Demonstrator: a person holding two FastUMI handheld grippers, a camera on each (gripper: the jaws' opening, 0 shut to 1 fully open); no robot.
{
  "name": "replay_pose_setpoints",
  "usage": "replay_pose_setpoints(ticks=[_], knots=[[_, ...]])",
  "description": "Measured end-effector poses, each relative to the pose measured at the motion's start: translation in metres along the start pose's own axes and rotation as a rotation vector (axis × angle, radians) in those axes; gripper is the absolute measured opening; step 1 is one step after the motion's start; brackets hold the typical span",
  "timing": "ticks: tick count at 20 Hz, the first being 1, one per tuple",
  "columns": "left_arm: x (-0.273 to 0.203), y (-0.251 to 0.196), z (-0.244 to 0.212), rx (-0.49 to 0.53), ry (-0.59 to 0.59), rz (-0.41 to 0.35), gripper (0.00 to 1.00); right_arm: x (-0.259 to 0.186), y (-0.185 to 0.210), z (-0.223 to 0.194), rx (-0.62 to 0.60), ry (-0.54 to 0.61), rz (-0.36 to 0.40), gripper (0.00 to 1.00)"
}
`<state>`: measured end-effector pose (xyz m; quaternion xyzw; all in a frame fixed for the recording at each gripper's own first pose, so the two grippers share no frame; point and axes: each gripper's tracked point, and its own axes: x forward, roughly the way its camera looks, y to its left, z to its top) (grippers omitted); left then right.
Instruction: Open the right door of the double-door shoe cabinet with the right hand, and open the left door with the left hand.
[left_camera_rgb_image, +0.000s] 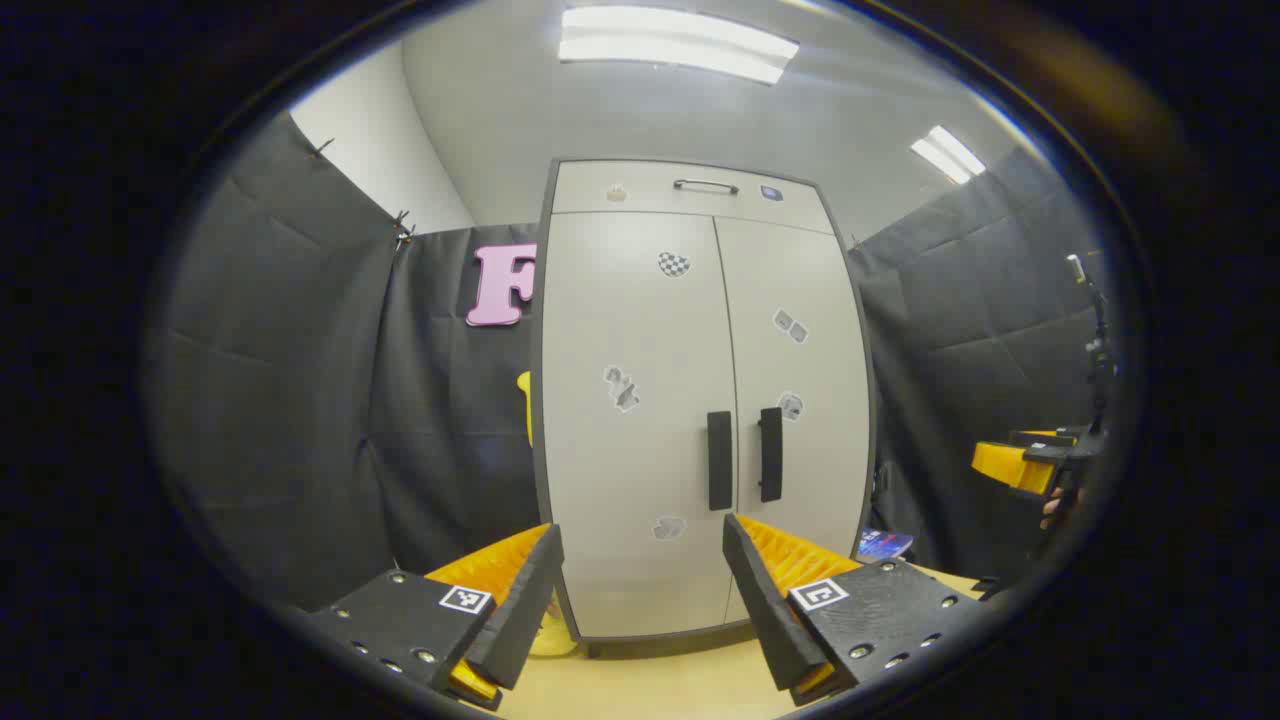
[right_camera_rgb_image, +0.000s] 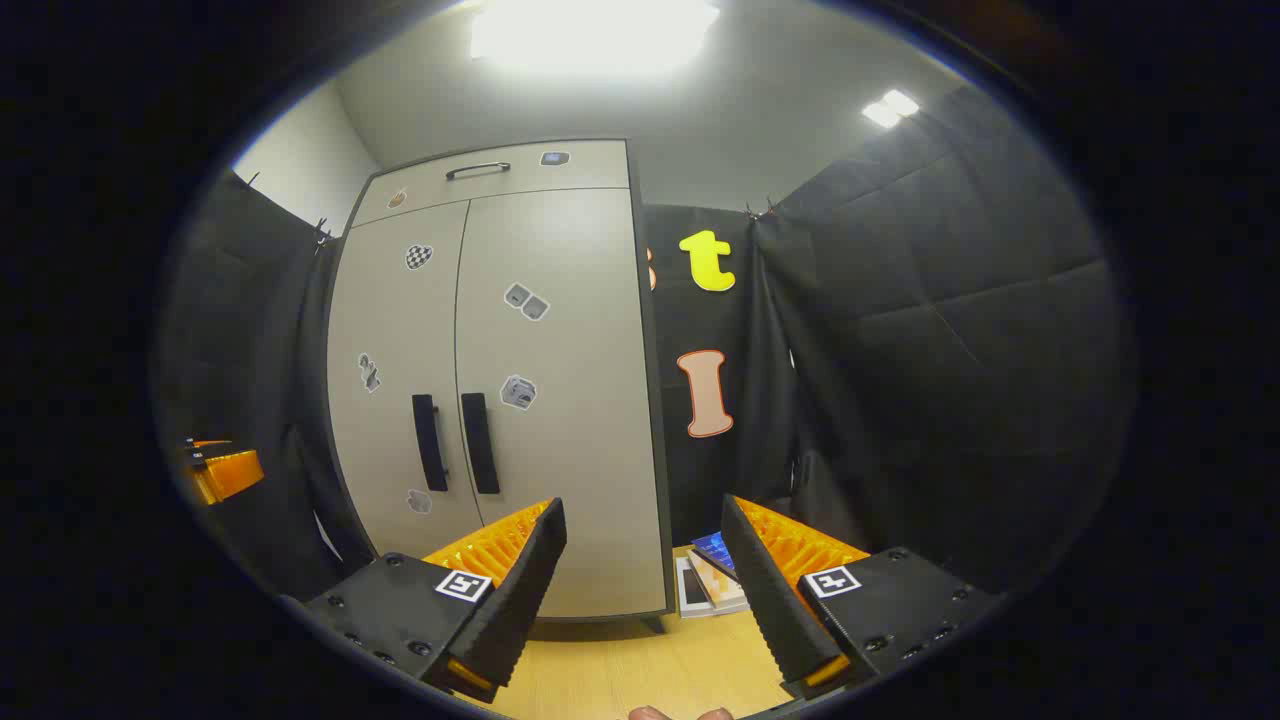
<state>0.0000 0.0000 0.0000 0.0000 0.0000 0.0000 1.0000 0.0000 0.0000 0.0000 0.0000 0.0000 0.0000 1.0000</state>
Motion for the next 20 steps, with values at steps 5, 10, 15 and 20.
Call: replay_pose_setpoints(ticks=[5,10,15,20], knots=[[-0.002,0.0,-0.009,0.012,0.019,0.007,0.94,0.003,0.001,-0.003,-0.017,0.009,0.0,0.98],[-0.009,0.0,-0.002,-0.005,-0.013,-0.001,0.92,0.011,0.015,-0.009,-0.01,0.024,0.024,0.98],[-0.016,0.005,-0.012,-0.026,-0.009,0.014,0.92,0.011,0.023,-0.01,-0.023,0.022,0.037,0.98],[-0.024,0.024,-0.032,-0.081,0.021,0.078,0.93,0.024,0.041,0.001,0.001,0.02,0.076,0.98]])
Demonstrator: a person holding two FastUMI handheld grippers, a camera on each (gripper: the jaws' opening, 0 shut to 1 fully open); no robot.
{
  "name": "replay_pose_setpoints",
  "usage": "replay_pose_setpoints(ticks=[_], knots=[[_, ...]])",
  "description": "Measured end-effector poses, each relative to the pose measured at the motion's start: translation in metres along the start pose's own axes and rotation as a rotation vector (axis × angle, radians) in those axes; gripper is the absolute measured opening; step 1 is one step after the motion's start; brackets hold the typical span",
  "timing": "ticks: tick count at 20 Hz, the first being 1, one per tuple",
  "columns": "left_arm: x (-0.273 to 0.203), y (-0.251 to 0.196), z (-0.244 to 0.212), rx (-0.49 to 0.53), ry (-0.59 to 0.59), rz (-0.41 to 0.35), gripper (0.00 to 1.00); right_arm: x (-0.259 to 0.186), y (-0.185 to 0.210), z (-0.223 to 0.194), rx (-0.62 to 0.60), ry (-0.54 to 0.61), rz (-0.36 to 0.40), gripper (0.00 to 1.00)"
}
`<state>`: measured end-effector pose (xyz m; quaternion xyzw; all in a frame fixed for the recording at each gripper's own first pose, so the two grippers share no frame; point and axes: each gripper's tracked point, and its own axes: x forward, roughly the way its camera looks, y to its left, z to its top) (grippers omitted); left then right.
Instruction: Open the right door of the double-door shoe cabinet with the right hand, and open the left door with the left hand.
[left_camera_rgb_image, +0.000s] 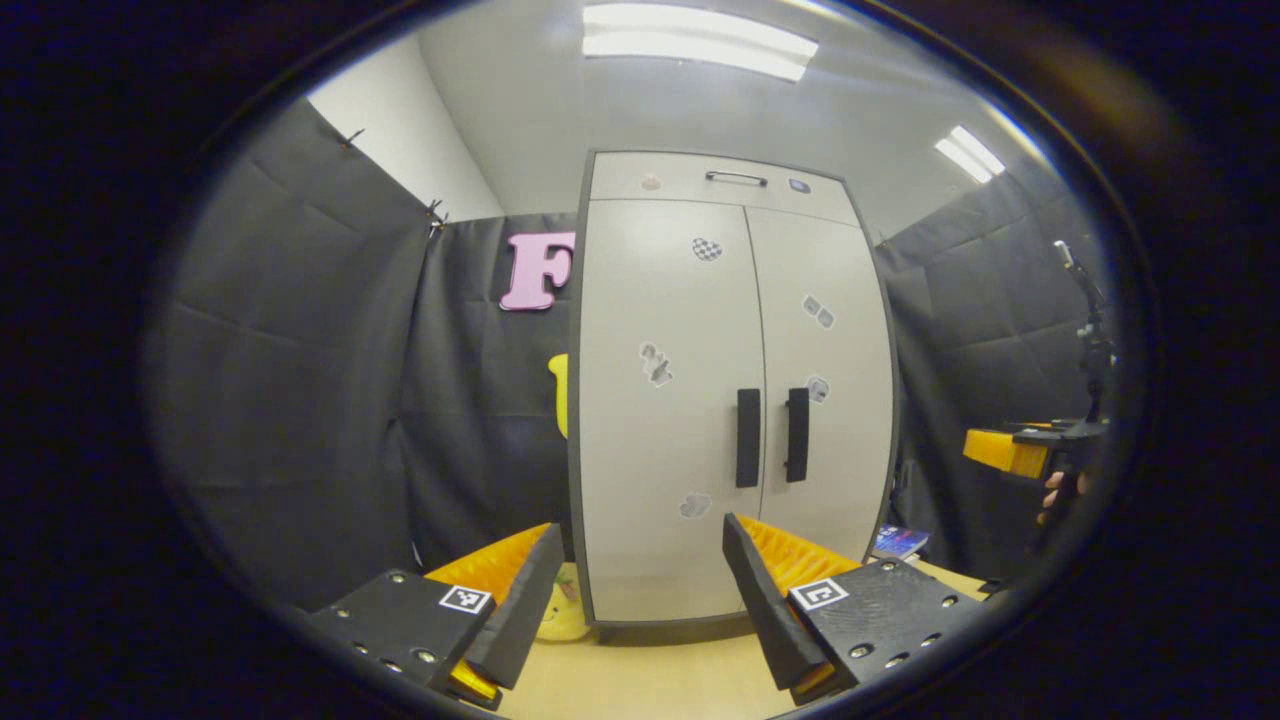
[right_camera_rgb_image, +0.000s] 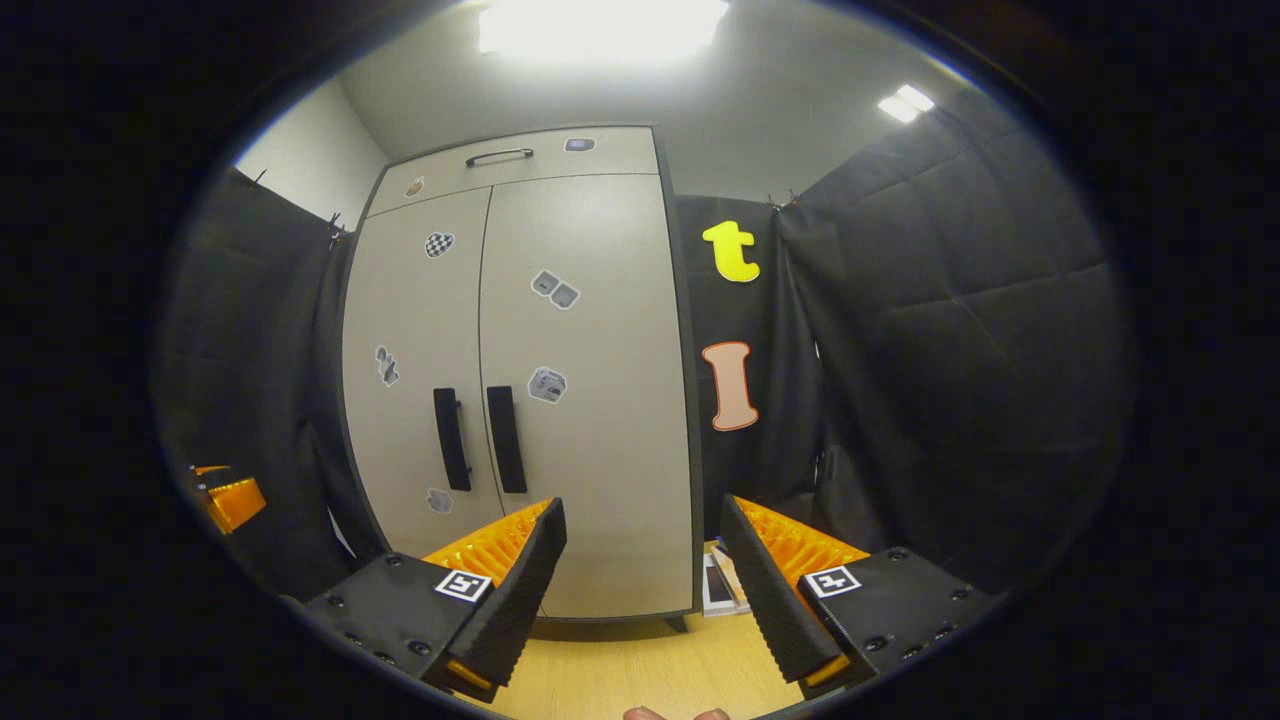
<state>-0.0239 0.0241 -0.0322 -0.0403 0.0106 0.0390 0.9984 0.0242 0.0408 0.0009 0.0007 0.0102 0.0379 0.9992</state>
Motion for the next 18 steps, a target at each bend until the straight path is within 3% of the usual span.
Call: replay_pose_setpoints(ticks=[3,11,18], knots=[[-0.006,0.01,-0.022,0.01,0.029,0.053,0.93,0.015,0.02,0.013,-0.003,-0.01,0.05,0.98],[-0.036,0.027,-0.078,-0.02,0.141,0.1,0.93,0.061,0.08,0.05,-0.018,-0.064,0.163,0.98],[-0.055,0.056,-0.091,-0.035,0.171,0.174,0.93,0.106,0.131,0.067,-0.082,-0.091,0.205,0.98]])
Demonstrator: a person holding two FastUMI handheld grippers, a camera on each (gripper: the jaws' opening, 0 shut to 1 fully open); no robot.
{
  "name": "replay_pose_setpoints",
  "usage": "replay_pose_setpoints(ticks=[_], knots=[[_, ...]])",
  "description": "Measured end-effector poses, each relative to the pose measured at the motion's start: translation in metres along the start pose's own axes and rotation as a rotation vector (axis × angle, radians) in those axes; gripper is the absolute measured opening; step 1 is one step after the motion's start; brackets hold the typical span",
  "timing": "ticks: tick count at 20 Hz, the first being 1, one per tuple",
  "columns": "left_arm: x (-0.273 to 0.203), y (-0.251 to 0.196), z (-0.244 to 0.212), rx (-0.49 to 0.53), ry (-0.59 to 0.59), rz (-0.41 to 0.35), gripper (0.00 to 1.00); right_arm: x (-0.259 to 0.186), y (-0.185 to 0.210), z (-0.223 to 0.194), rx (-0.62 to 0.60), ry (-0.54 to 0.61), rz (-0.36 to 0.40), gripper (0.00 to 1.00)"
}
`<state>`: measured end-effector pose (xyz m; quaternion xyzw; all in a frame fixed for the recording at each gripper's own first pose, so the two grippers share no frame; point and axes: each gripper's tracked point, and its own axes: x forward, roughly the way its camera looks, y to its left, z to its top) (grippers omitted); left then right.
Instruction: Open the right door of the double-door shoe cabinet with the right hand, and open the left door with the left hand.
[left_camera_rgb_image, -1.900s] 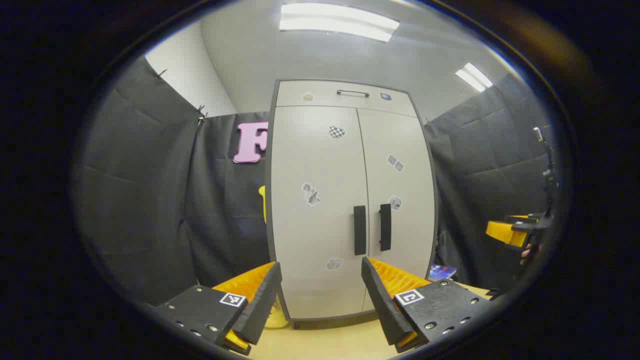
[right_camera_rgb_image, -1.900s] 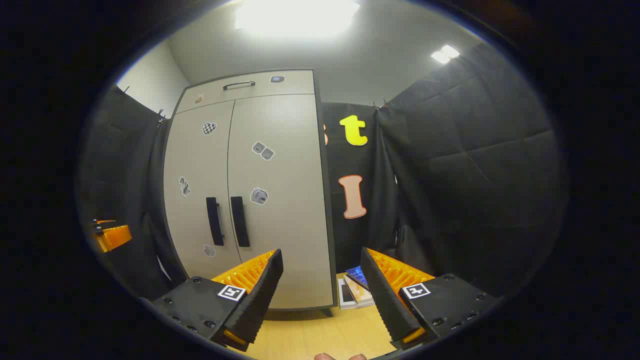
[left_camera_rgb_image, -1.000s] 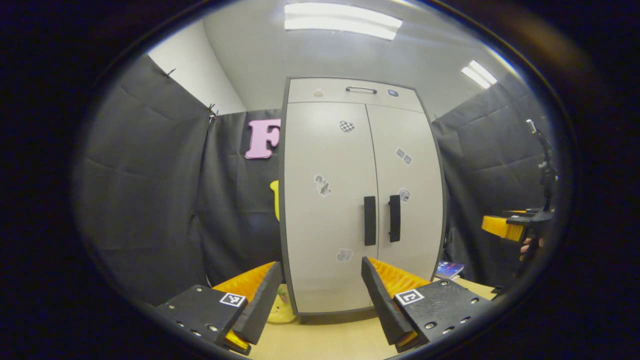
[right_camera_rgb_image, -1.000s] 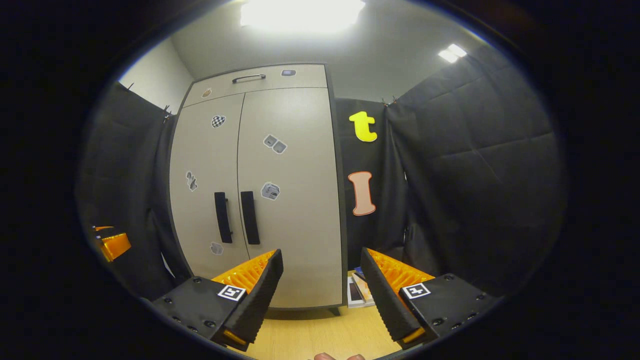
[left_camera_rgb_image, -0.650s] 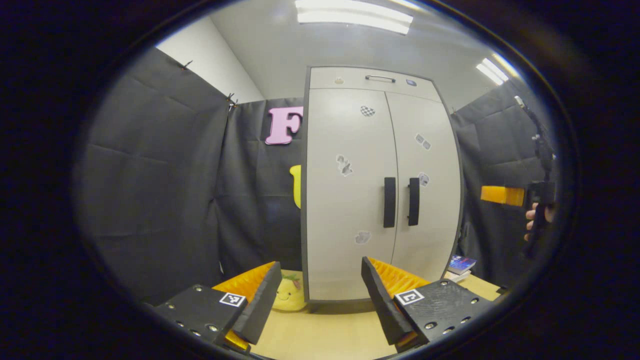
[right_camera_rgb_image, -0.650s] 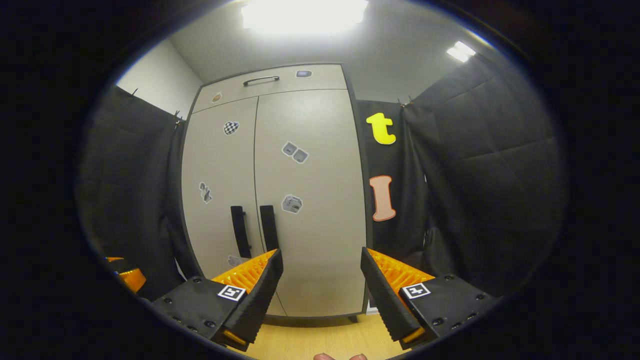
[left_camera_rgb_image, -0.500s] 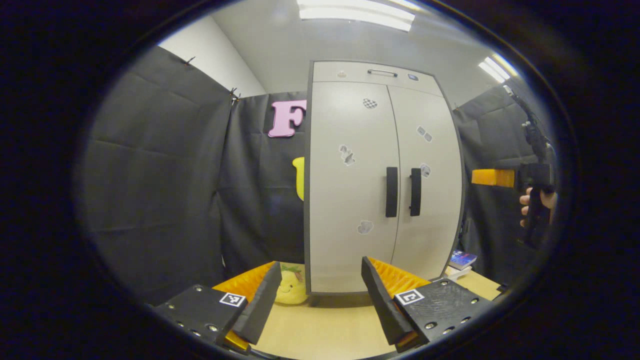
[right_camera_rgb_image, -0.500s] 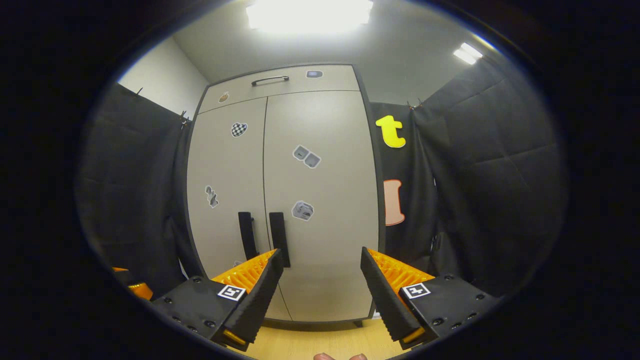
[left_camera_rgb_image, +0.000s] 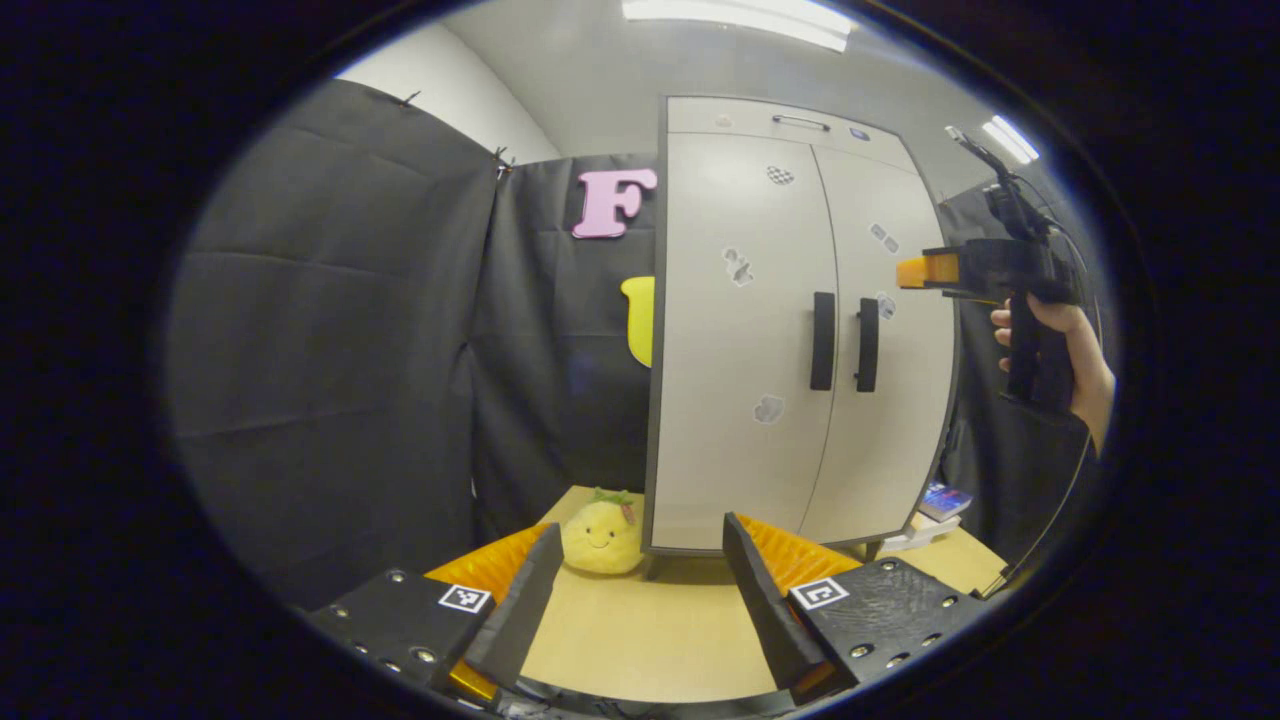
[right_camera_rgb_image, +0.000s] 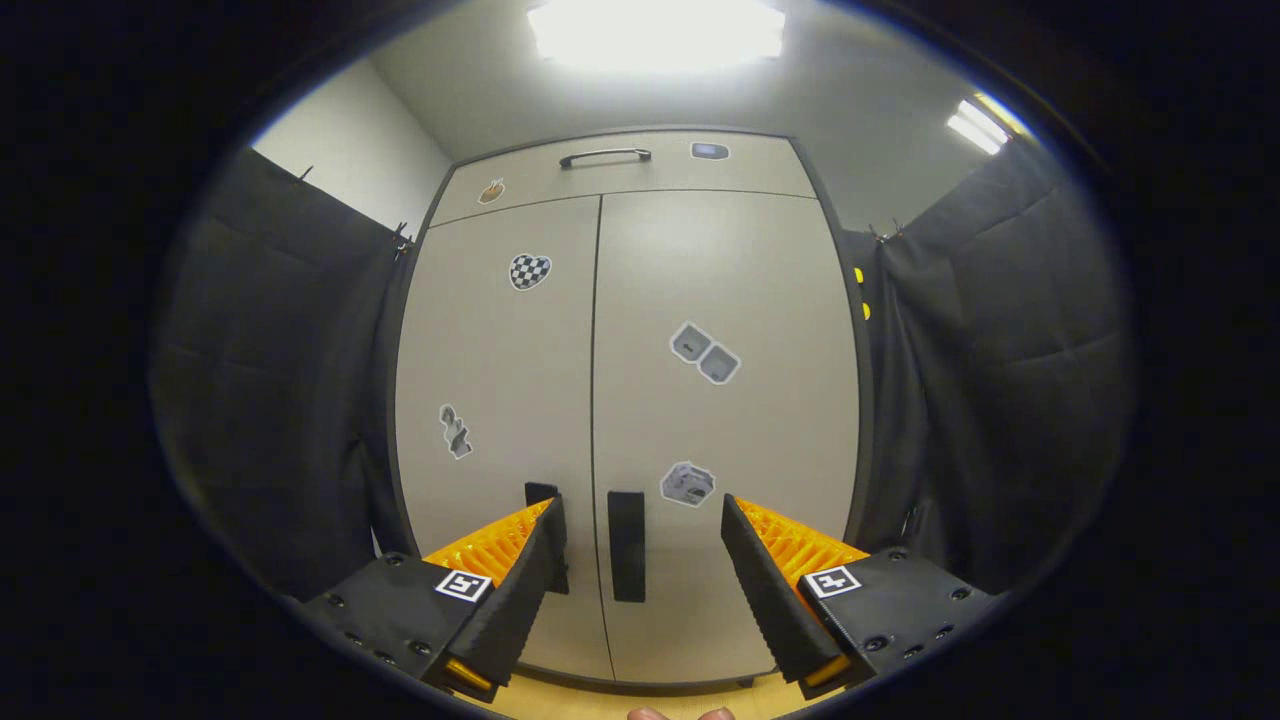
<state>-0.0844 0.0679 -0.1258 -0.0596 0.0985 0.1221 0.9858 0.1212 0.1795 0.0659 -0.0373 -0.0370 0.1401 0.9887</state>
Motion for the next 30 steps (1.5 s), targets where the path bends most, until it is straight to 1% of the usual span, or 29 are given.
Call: replay_pose_setpoints(ticks=[4,5,6,7,9,10,11,12,15,18,19,20,21,22,23,24,25,26,27,29,30], knots=[[-0.012,0.028,-0.002,0.005,-0.003,0.064,0.92,0.033,0.009,-0.01,-0.033,0.008,-0.007,0.98],[-0.016,0.035,-0.005,0.004,0.004,0.081,0.92,0.04,0.009,-0.015,-0.045,0.015,-0.011,0.94],[-0.019,0.041,-0.006,0.0,0.006,0.096,0.93,0.047,0.009,-0.019,-0.051,0.022,-0.014,0.94],[-0.023,0.046,-0.007,-0.006,0.006,0.106,0.93,0.053,0.009,-0.024,-0.05,0.032,-0.019,0.99],[-0.028,0.055,-0.013,-0.012,0.014,0.124,0.93,0.065,0.005,-0.035,-0.034,0.063,-0.031,0.99],[-0.029,0.057,-0.016,-0.01,0.022,0.13,0.92,0.07,0.003,-0.041,-0.021,0.079,-0.039,0.99],[-0.029,0.059,-0.019,-0.007,0.029,0.136,0.92,0.074,0.002,-0.047,-0.008,0.094,-0.044,0.95],[-0.029,0.06,-0.021,-0.005,0.034,0.14,0.92,0.078,0.001,-0.052,0.001,0.107,-0.049,0.99],[-0.023,0.056,-0.023,-0.007,0.042,0.124,0.93,0.093,-0.002,-0.068,0.008,0.151,-0.047,0.98],[-0.019,0.051,-0.019,0.009,0.034,0.104,0.93,0.103,-0.004,-0.081,0.046,0.195,-0.054,0.8],[-0.02,0.051,-0.018,0.017,0.029,0.099,0.93,0.106,0.002,-0.083,0.082,0.207,-0.032,0.57],[-0.02,0.05,-0.017,0.023,0.026,0.095,0.93,0.104,0.004,-0.082,0.105,0.21,-0.032,0.49],[-0.02,0.049,-0.016,0.027,0.024,0.094,0.93,0.104,0.003,-0.083,0.105,0.214,-0.026,0.37],[-0.02,0.049,-0.015,0.027,0.023,0.093,0.93,0.105,0.002,-0.081,0.1,0.203,-0.021,0.38],[-0.021,0.049,-0.016,0.026,0.023,0.094,0.93,0.105,0.003,-0.082,0.094,0.202,-0.015,0.31],[-0.022,0.049,-0.016,0.022,0.023,0.096,0.93,0.104,0.002,-0.082,0.093,0.199,-0.014,0.32],[-0.021,0.05,-0.017,0.019,0.024,0.1,0.93,0.105,0.003,-0.082,0.094,0.198,-0.015,0.25],[-0.021,0.05,-0.017,0.015,0.025,0.103,0.93,0.106,0.003,-0.082,0.095,0.192,-0.006,0.25],[-0.022,0.051,-0.018,0.013,0.027,0.108,0.93,0.104,0.004,-0.081,0.096,0.182,0.012,0.18],[-0.022,0.053,-0.02,0.012,0.031,0.12,0.93,0.104,0.005,-0.083,0.101,0.19,0.043,0.1],[-0.022,0.054,-0.021,0.011,0.034,0.126,0.93,0.101,0.004,-0.082,0.094,0.191,0.054,0.1]])
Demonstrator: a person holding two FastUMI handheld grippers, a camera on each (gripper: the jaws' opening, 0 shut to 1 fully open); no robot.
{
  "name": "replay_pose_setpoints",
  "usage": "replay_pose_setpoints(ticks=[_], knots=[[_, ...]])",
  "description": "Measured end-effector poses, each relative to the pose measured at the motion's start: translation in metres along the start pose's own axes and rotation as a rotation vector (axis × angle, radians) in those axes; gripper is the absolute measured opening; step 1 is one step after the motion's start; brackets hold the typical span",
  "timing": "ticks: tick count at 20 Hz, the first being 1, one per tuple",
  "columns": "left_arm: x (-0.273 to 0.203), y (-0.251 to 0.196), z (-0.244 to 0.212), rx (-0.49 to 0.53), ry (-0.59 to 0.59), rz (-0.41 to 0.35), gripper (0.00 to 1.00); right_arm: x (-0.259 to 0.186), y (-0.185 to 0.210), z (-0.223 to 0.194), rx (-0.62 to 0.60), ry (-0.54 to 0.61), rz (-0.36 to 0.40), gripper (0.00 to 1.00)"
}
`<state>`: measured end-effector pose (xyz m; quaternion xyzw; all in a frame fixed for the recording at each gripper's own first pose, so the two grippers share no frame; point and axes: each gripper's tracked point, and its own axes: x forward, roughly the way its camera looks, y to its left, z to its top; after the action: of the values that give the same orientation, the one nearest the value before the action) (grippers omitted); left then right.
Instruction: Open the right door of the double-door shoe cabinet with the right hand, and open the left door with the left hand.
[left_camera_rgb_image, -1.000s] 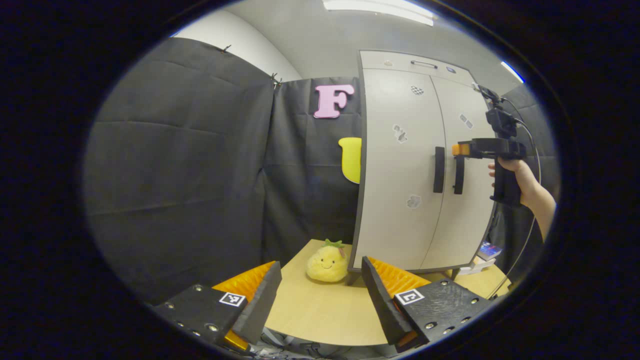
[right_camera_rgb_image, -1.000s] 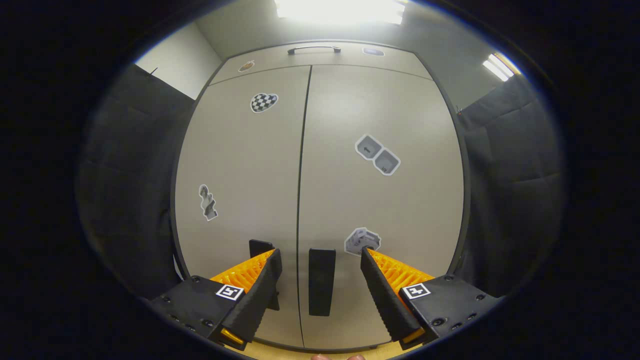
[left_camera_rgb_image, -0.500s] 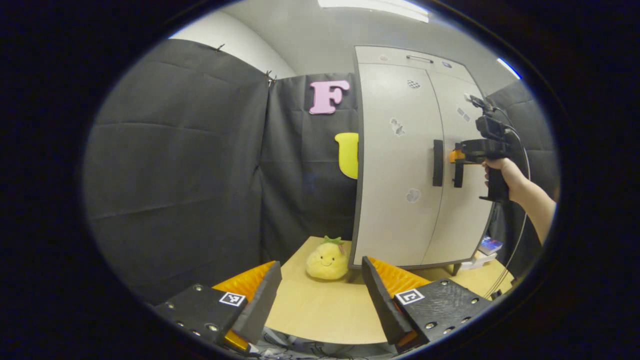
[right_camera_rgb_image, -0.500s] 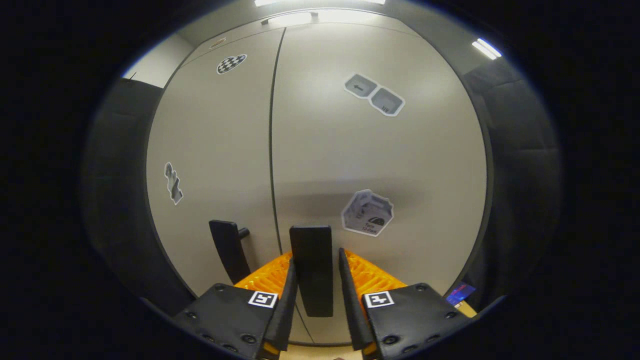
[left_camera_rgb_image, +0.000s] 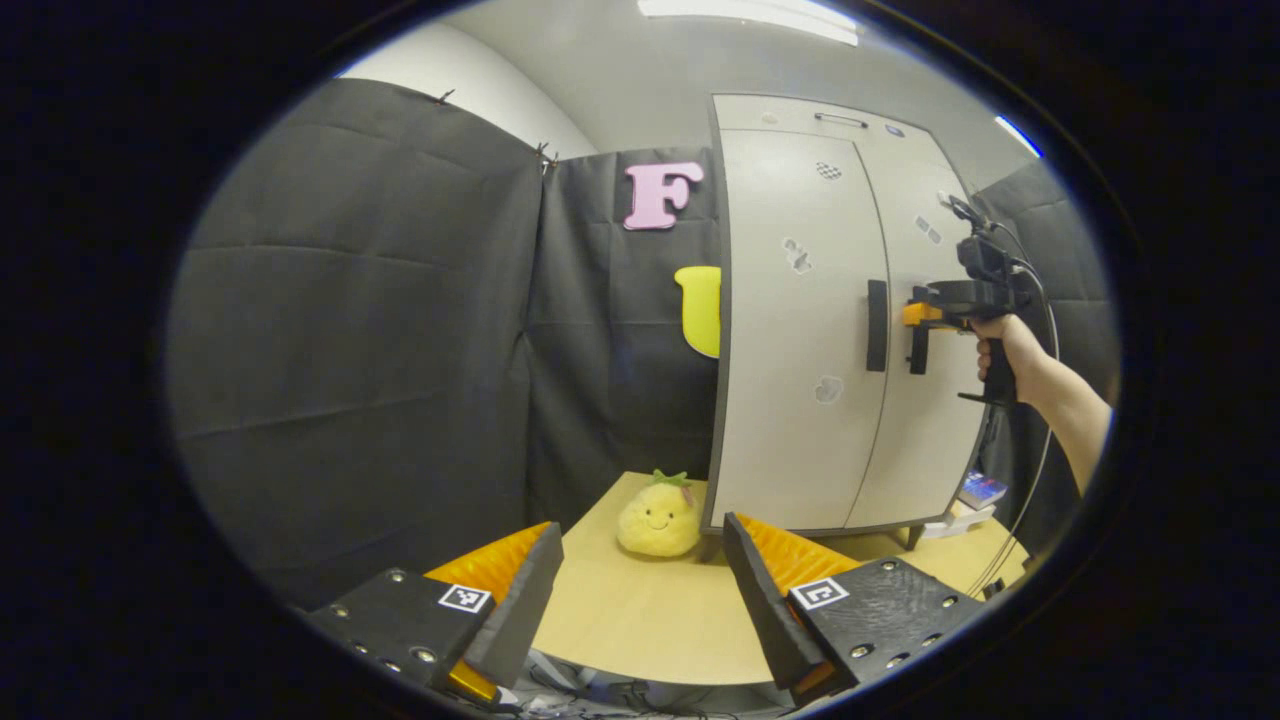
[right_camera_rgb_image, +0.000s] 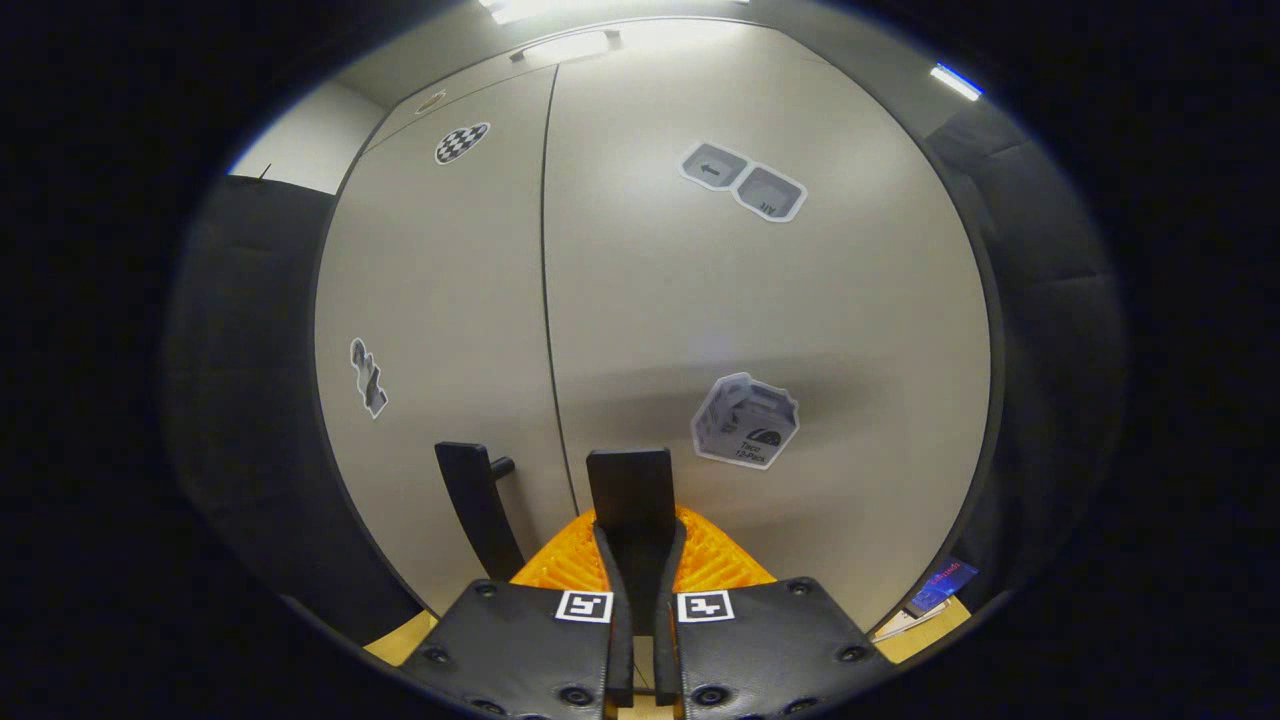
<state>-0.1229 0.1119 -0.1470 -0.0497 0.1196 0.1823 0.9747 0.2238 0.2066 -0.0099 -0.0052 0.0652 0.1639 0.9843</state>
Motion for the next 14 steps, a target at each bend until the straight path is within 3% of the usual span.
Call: replay_pose_setpoints(ticks=[9,14], knots=[[-0.024,-0.018,-0.008,0.035,0.002,-0.05,0.93,-0.046,-0.001,-0.003,-0.007,-0.007,0.053,0.1],[-0.022,-0.037,-0.013,0.028,0.015,-0.099,0.93,-0.084,-0.013,-0.005,0.056,0.009,0.085,0.1]])
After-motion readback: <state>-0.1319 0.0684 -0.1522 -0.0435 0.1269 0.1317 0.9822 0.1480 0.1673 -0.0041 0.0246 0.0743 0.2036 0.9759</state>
